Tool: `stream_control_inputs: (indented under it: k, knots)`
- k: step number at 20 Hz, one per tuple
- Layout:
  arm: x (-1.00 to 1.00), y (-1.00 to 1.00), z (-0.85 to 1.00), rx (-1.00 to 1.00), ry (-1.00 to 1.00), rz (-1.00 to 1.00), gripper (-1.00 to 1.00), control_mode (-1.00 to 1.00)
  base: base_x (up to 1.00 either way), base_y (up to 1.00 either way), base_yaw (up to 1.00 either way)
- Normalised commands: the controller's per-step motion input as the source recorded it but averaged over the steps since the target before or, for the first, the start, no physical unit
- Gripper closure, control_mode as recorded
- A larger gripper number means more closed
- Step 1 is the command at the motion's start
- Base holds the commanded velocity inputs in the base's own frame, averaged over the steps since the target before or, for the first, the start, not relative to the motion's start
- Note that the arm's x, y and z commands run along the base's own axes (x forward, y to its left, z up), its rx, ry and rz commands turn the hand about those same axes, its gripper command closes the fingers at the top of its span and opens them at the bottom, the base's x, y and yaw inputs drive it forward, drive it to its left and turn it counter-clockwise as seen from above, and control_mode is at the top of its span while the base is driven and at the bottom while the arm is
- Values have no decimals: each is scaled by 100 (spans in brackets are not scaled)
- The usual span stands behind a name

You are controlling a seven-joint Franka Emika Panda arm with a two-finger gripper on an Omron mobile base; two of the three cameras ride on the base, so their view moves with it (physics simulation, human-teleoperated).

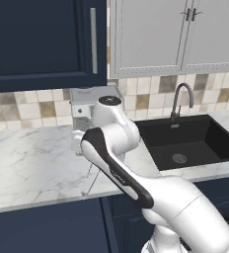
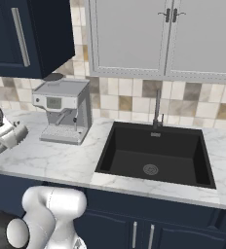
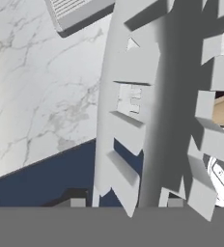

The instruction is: Take the tongs from the drawer on the left and place them on the dining counter next to the tray containing the hot dog.

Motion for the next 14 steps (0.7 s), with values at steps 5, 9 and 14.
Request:
stream_control_inputs:
  k: [5, 9, 14]
  knots:
    - [49, -71, 8, 10, 0, 7, 100, -100, 0, 0, 0]
    - [39, -58, 0, 8, 4, 4, 100, -100, 0, 0, 0]
    - [30, -63, 2, 3, 1, 1, 100, -100, 0, 0, 0]
